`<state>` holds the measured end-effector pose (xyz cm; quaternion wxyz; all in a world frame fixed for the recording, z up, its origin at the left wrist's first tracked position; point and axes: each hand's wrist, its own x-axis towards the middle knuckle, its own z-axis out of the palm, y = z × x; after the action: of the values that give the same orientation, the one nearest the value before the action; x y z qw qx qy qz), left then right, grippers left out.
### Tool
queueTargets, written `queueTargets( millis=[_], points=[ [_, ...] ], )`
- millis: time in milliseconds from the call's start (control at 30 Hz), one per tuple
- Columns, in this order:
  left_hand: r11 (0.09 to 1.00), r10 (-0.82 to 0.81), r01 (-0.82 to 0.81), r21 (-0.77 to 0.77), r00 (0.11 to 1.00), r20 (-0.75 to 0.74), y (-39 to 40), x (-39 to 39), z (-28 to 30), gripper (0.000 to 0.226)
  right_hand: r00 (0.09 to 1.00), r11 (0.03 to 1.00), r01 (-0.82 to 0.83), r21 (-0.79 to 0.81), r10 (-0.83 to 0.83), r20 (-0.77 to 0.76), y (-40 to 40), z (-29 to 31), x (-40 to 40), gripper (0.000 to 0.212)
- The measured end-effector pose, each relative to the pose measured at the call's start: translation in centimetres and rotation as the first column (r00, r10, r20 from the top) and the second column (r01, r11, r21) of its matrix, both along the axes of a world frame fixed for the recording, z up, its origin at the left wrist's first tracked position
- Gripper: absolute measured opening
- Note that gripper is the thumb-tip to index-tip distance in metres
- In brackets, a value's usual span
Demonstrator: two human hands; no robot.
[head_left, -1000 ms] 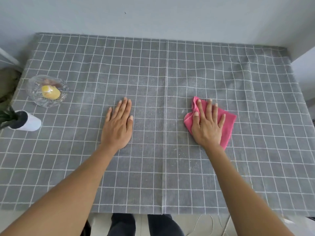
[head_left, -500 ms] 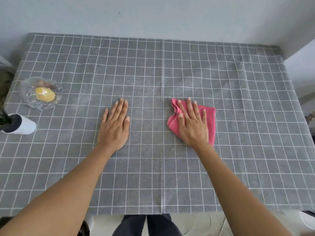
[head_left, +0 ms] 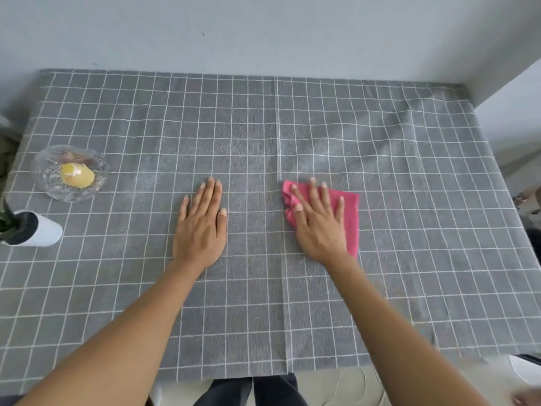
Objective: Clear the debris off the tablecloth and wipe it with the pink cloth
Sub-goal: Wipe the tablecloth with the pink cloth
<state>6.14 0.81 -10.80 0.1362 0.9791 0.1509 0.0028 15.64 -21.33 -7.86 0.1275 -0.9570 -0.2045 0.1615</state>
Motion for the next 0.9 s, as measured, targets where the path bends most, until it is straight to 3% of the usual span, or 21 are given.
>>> queueTargets(
  millis=[133,333,433,700,800,900],
  points=[
    [1.000,-0.002,0.002,-0.004,1.000,0.001,0.0,0.0,-0.1,0.057,0.995,0.995,-0.102,0.018,0.101,0.026,0.2,-0.5,-0.9,0.049],
    [1.000,-0.004,0.004,-0.005,1.000,0.006,0.1,0.0,-0.1,0.056,0.984,0.984,0.178,-0.015,-0.178,0.032,-3.3,-0.5,2.2,0.050],
    [1.000,0.000,0.000,-0.001,1.000,0.010,0.1,0.0,-0.2,0.056,0.971,0.971,0.240,0.004,-0.240,0.015,-1.9,-0.4,2.1,0.050],
    [1.000,0.002,-0.002,0.020,1.000,0.000,0.0,0.1,-0.2,0.056,0.999,0.996,-0.039,0.077,0.039,0.002,6.9,-0.3,0.9,0.050],
    [1.000,-0.002,0.002,0.016,1.000,-0.006,0.1,0.0,-0.2,0.056,0.999,0.997,-0.052,0.065,0.051,0.010,6.8,-0.5,1.4,0.050],
    [1.000,-0.012,0.012,0.003,1.000,-0.009,0.1,-0.1,-0.1,0.056,0.998,0.999,0.048,0.000,-0.048,0.026,4.2,-0.6,3.1,0.051]
  ],
)
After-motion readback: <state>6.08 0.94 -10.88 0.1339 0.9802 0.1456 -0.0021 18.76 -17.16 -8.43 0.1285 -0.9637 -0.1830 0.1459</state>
